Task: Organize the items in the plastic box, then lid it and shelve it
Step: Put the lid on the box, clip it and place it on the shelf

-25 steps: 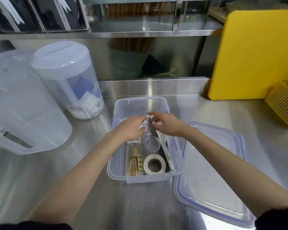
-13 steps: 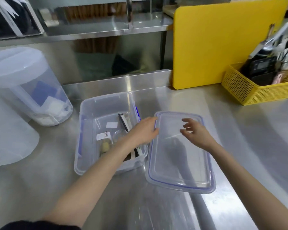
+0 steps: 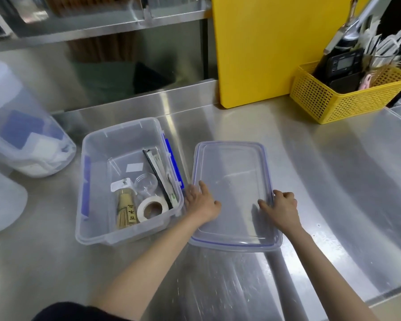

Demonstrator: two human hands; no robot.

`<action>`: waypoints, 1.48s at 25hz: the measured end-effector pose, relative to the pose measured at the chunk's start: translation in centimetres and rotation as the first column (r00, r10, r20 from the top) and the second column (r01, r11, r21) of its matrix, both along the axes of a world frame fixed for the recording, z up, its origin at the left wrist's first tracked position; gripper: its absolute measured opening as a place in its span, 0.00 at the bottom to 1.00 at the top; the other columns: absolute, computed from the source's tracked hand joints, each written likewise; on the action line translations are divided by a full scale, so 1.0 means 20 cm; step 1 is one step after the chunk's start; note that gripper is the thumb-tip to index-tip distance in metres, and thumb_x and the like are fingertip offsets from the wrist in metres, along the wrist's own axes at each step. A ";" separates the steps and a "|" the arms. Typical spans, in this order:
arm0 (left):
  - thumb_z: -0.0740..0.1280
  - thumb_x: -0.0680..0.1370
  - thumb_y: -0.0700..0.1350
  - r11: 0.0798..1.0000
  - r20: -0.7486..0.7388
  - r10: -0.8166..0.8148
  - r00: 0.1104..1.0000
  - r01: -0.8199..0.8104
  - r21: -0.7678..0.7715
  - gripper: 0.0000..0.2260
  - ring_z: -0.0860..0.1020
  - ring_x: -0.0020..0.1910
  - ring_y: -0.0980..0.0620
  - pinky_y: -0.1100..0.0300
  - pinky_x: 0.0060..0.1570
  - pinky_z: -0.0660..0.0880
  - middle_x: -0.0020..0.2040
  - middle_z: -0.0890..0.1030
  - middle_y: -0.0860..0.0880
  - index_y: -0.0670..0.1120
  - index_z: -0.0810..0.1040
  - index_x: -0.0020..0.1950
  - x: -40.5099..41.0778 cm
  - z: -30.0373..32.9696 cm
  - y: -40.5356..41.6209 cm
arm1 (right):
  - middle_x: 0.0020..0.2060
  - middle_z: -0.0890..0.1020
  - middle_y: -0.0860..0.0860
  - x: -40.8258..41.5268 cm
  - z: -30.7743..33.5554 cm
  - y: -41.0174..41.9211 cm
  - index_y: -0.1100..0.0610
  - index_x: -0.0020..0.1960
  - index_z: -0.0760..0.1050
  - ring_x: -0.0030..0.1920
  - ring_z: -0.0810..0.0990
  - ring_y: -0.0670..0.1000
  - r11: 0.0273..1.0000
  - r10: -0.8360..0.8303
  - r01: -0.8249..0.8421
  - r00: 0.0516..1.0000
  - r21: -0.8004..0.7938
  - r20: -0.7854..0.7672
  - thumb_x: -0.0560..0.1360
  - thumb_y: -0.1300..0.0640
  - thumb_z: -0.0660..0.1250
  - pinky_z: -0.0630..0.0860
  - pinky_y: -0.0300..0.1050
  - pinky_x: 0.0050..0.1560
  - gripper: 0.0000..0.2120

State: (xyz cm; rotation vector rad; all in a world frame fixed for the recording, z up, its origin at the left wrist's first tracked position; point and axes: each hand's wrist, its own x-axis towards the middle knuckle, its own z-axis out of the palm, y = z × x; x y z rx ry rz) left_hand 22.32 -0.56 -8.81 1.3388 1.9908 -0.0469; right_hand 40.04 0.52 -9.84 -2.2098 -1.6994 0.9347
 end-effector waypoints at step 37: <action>0.63 0.75 0.37 0.567 0.444 0.353 0.823 -0.566 0.599 0.17 0.68 0.68 0.49 0.60 0.65 0.63 0.68 0.70 0.48 0.45 0.72 0.63 -0.51 0.41 -0.34 | 0.61 0.78 0.55 -0.46 0.29 0.03 0.54 0.65 0.73 0.56 0.80 0.56 0.956 0.029 0.123 0.863 0.265 -0.504 0.75 0.56 0.62 0.73 0.43 0.58 0.18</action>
